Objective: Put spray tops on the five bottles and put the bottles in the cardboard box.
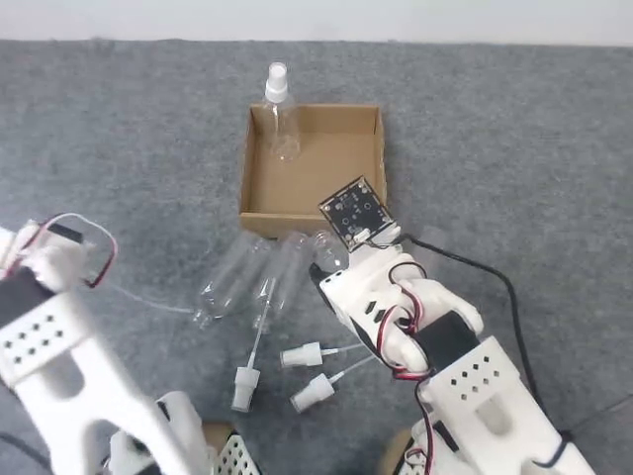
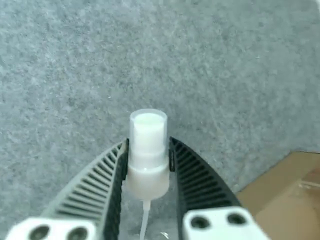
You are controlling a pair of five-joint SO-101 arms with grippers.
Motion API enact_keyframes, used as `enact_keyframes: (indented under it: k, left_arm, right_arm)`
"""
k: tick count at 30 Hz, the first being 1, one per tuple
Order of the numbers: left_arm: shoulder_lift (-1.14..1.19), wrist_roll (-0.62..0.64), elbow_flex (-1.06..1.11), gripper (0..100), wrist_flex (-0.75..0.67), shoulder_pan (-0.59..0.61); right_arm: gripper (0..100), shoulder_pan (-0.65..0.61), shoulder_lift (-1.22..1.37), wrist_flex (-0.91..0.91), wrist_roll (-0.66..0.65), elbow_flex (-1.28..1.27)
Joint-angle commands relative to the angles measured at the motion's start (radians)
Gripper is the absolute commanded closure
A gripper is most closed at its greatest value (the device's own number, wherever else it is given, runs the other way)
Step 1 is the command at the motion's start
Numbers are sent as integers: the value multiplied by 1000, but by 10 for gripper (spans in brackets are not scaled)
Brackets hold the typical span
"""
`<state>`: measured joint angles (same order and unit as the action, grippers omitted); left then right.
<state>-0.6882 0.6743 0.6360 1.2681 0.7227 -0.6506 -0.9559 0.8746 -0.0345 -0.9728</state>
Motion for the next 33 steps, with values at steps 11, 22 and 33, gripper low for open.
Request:
enact_keyframes:
  k: [11,22,33]
  left_arm:
    - [-242,133,19,987,-69,-160]
    - [-250,135,58,987,-152,-167]
    - [-252,163,51,987,-261,-167]
  right_arm:
    - [961,19,-50,-28,14,14]
    - [961,16,-358,-114,9,-175]
    - [957,16,-544,-275,6,-356]
